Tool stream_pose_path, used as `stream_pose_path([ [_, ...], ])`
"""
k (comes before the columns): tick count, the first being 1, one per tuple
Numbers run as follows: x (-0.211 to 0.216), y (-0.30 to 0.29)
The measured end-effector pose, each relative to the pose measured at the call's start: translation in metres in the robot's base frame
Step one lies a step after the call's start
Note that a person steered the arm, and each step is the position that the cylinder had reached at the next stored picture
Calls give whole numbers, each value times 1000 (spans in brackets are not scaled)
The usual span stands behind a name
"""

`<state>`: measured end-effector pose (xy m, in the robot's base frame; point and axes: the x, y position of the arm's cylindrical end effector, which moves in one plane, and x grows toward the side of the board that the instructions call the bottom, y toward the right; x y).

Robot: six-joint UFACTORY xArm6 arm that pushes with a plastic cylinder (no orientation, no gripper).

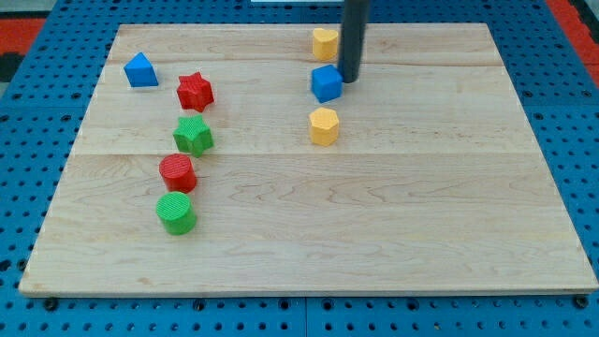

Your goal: Push the blue triangle to the up and slightly and right

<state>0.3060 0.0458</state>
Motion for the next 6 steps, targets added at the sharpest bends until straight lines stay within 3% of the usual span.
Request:
stream_pose_path([
  [1, -22, 4],
  [4, -82, -223],
  [5, -84, -316],
  [6, -32, -350],
])
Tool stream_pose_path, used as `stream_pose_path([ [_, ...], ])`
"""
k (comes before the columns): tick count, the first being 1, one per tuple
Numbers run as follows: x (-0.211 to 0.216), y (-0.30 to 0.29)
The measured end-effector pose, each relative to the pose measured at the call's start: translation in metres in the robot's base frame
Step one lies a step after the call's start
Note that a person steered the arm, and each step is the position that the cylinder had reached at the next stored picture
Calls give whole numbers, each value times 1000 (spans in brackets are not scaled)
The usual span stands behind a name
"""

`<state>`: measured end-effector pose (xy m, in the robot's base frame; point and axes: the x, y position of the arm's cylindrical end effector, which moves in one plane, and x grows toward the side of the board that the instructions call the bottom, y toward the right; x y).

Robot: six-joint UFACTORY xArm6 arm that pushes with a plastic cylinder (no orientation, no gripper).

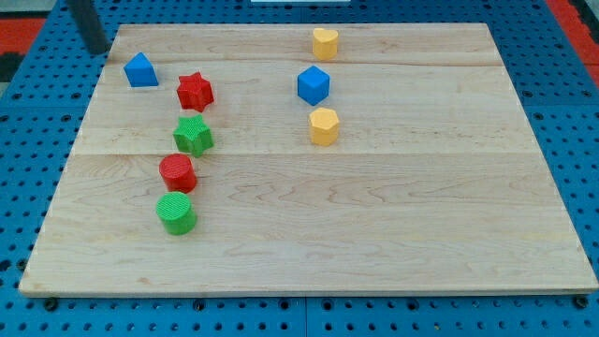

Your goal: Push the blue triangle to the up and slightly and right

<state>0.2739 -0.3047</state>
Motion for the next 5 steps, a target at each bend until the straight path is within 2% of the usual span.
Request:
stream_pose_path([
  [1, 55, 26],
  [2, 40, 96],
  [3, 13, 112],
  [4, 16, 95],
  [5, 29, 48],
])
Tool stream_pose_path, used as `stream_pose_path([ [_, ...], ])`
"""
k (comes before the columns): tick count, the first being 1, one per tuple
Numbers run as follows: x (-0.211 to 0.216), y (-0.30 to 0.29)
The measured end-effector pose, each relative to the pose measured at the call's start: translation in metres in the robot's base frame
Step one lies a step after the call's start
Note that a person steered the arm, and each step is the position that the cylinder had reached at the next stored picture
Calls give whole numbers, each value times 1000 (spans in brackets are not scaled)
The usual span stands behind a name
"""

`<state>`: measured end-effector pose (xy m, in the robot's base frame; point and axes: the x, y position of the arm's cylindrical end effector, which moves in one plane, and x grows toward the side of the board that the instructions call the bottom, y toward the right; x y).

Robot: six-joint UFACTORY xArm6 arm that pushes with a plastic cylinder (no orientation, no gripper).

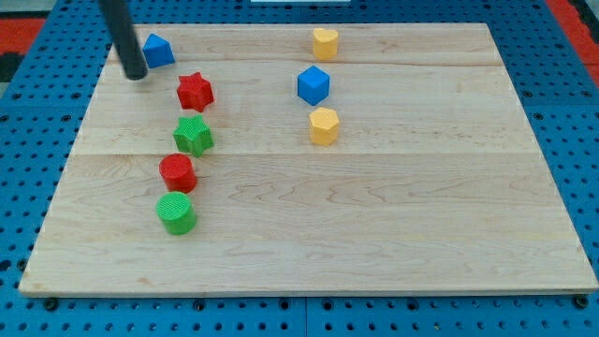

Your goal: Push the blue triangle to the up and slightly and right

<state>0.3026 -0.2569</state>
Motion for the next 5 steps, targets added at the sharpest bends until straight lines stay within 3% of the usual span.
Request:
stream_pose_path([
  [1, -35, -3],
  [3, -34, 131],
  [5, -48, 197],
])
